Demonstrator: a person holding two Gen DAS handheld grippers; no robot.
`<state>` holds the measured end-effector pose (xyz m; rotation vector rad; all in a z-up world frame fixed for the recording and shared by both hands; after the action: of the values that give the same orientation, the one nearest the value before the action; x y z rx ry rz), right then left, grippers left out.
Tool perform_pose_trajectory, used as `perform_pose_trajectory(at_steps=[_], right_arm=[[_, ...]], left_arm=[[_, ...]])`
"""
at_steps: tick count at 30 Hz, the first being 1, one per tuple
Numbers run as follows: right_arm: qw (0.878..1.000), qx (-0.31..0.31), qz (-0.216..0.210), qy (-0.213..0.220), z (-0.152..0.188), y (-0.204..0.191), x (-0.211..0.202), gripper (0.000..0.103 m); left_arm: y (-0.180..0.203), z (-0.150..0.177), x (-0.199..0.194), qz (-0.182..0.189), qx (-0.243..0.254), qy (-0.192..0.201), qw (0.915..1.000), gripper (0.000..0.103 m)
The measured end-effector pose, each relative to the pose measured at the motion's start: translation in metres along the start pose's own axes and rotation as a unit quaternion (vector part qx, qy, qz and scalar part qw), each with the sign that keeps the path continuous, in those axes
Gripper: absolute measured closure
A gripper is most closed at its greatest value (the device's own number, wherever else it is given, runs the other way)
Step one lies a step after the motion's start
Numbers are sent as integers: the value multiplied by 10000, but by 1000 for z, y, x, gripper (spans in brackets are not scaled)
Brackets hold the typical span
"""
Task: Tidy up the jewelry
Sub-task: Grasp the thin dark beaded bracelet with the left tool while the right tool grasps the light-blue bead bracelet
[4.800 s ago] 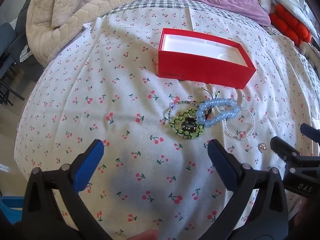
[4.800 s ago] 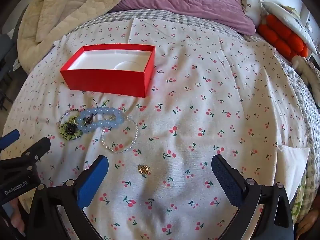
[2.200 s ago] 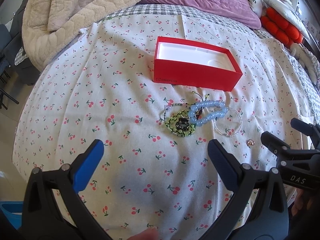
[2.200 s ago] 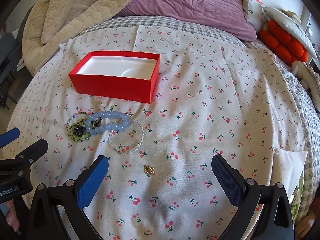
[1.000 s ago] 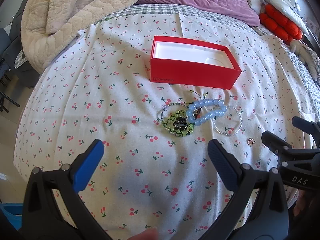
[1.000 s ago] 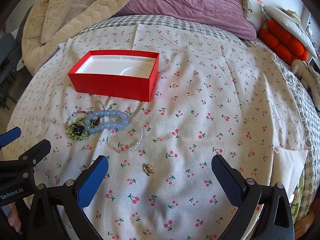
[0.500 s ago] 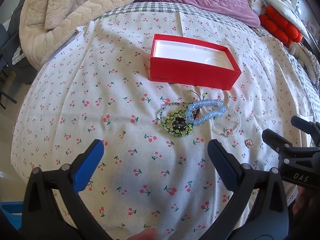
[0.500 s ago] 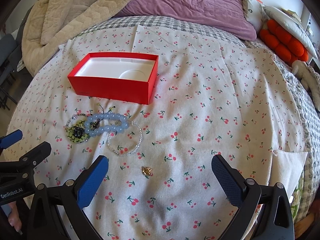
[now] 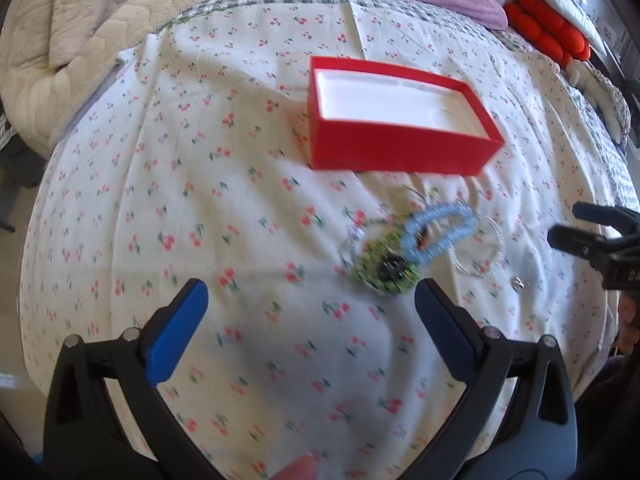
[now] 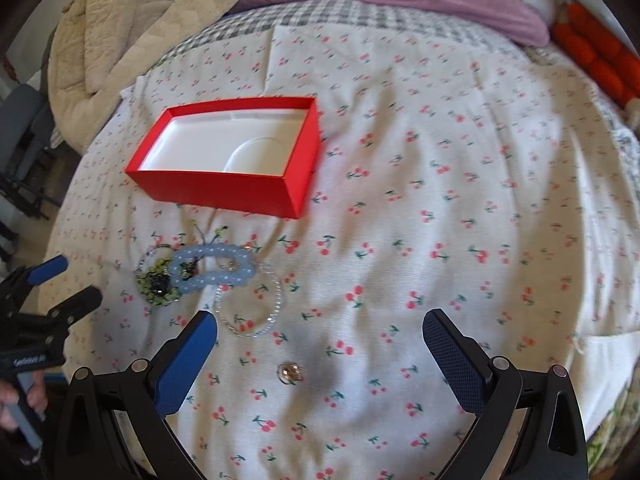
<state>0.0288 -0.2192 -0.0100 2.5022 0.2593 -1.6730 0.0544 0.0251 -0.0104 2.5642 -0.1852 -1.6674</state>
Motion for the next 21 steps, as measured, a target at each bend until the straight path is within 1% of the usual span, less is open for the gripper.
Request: perform_pose_trajectory(at_steps=[1,2,3,4,5,7,8,9,10,11,12,13,14,15,16,18,19,21], right_arm=[[10000,-39,-86,-32,-2,0,5,4],[9999,-66,-144,-47,-2,-2,9,6],[9996,-77,-264,-82,-2,-3,14,12],[9992,-65,-370,-104,-2,-4,19,18],[9988,-49,-474,-113,-2,-4,23,20],[9983,-88,-569,-129,-4,-8,31,25],[9982,-131,-573,-98,-5,-10,34,27],[9982,-164,-576,-67,-7,-11,35,30],[9980,-207,-590,-21,-9,-13,37,32],[9978,-231,-615,22,-11,-15,37,33],[9973,-253,-682,80,-14,-17,37,40],[9962,-248,-823,130,-16,-20,38,48],[9953,-208,-933,140,-17,-20,40,51],[9934,-93,-1136,123,-18,-20,42,54],[9905,65,-1374,63,-18,-19,45,56],[9854,281,-1679,-52,-19,-18,52,58],[9841,345,-1738,-101,-18,-18,54,58],[9842,395,-1720,-157,-18,-16,57,58]], left_arm=[[-2,-3,2,-12,25,99,9999,3],[-5,-5,6,-54,47,159,9998,7],[-7,-7,10,-57,58,118,9999,14],[-7,-8,13,-2,75,47,10000,17],[-7,-9,14,76,117,-15,9999,21],[-5,-13,12,263,232,49,9994,22],[-5,-15,11,354,248,50,9991,25],[-5,-19,12,580,221,-2,9981,29],[-5,-20,13,739,173,-71,9971,30],[-5,-22,15,901,111,-143,9958,35],[-5,-23,19,1121,22,-283,9933,41],[-5,-24,24,1398,-88,-466,9890,45],[-4,-25,28,1600,-162,-604,9851,53],[-3,-24,32,1733,-208,-711,9821,57],[-1,-24,36,1765,-206,-787,9809,57],[3,-22,43,1652,-110,-813,9828,60],[5,-21,45,1629,-81,-849,9830,61],[8,-18,51,1615,-45,-953,9823,64]])
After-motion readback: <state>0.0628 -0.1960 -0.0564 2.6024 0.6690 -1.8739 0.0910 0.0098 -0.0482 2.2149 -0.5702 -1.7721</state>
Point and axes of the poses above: each gripper's, at about its wrist camera, not at the fingertips, and x roughly the way its jaws point, y to its right, z to its underside, the point moved 2 cm from there along x, roughly the way its jaws point, and after that the axes turned 13 degrees about -x, right-handed, at the moved point
